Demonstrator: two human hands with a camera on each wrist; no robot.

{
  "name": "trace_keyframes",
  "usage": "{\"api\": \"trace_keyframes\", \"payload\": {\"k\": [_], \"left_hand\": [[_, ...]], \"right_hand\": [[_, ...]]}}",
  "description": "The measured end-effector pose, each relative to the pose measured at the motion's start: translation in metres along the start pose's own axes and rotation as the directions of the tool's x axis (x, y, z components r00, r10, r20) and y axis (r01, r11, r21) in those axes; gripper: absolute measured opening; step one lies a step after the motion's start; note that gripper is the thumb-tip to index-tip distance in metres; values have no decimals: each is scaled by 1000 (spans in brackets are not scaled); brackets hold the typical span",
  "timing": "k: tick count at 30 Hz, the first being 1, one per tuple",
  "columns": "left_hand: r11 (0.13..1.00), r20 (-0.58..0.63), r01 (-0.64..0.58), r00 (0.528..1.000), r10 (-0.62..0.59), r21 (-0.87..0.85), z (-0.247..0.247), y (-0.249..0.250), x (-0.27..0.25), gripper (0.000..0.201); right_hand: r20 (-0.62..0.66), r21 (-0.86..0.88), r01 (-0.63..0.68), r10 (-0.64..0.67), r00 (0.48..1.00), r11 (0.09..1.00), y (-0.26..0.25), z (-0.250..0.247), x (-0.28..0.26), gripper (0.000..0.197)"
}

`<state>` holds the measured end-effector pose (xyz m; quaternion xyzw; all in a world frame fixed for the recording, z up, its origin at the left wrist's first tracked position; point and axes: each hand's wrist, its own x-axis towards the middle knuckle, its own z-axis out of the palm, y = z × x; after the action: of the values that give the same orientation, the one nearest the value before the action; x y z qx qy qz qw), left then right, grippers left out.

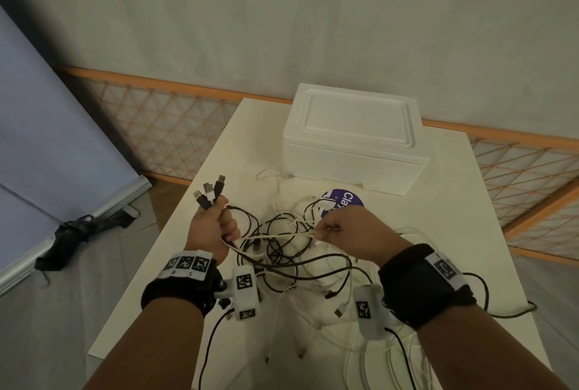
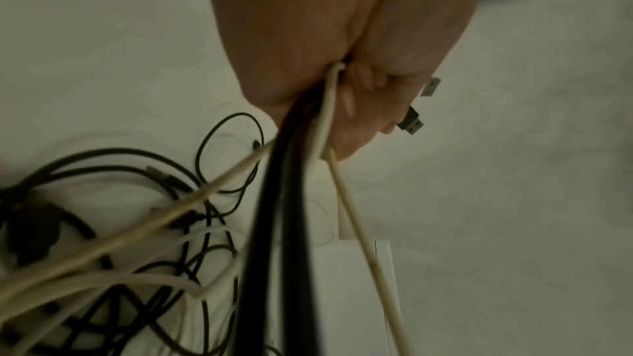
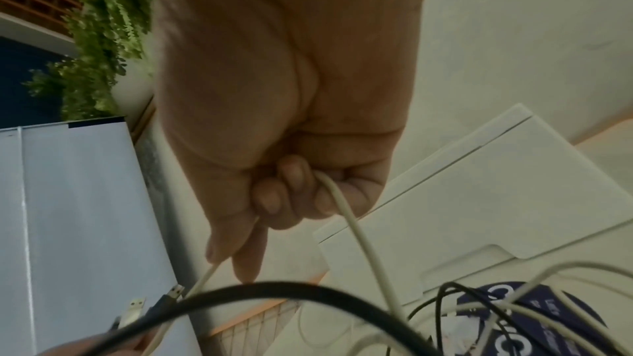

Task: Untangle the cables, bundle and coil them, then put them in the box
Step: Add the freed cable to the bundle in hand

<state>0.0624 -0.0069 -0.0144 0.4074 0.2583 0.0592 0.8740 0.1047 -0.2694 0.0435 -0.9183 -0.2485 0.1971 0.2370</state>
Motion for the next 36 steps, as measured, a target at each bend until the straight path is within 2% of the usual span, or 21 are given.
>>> {"api": "trace_keyframes", "payload": {"k": [5,7,9,10,12,14,16,19,21,23,24,26,28,29,31,33,36], "left_hand": [[997,-158,-69,985,72,24,-18,22,2,24],[996,-252,-84,964,88,28,-37,34,2,27],[993,-370,-112,922,118,39,-65,50,2,32],[991,-413,-126,901,133,44,-81,59,2,35],[991,-432,-114,892,131,65,-99,72,0,40],[992,-367,-78,924,109,97,-94,72,-2,40],[991,-270,-62,958,92,119,-65,61,-8,37],[947,-55,-46,996,67,319,-7,39,-23,25],[857,133,-67,991,-1,511,28,20,-35,6],[758,276,-80,952,-135,647,56,-2,-44,15],[721,309,-78,931,-194,688,68,-13,-48,19],[692,317,-74,920,-230,718,82,-26,-51,17],[680,299,-85,932,-204,729,80,-29,-45,20],[672,266,-91,950,-163,735,73,-25,-39,22],[683,99,-35,994,-55,730,52,-11,-24,25],[683,-9,-12,1000,28,730,34,2,-15,25],[540,83,-136,989,121,831,33,6,-15,25]], "right_hand": [[-18,-76,12,-13,1000,997,-1,-2,-4,23],[-54,-168,13,-23,998,986,3,-8,-9,26],[-128,-255,-81,50,991,964,22,-22,-14,24],[-153,-234,-145,111,982,961,34,-31,-19,25],[-143,-198,-227,201,969,954,57,-44,-27,25],[-67,-271,-218,208,976,938,63,-45,-29,26],[-14,-277,-155,157,987,948,50,-38,-26,26],[10,-227,-15,18,1000,974,16,-22,-18,30],[4,-222,58,-59,998,973,-5,-7,-10,29],[-34,-232,100,-111,993,968,-21,6,-2,27],[-62,-232,113,-131,989,966,-26,11,1,27],[-105,-169,126,-145,984,978,-31,14,1,26],[-134,-53,113,-119,984,992,-26,12,-5,24],[-156,-43,67,-73,985,997,-19,7,-10,26],[-229,-26,-78,70,971,997,4,-7,-20,34],[-256,19,-211,209,944,977,27,-21,-33,39],[-170,-196,-385,355,919,902,40,-23,-40,33]]}}
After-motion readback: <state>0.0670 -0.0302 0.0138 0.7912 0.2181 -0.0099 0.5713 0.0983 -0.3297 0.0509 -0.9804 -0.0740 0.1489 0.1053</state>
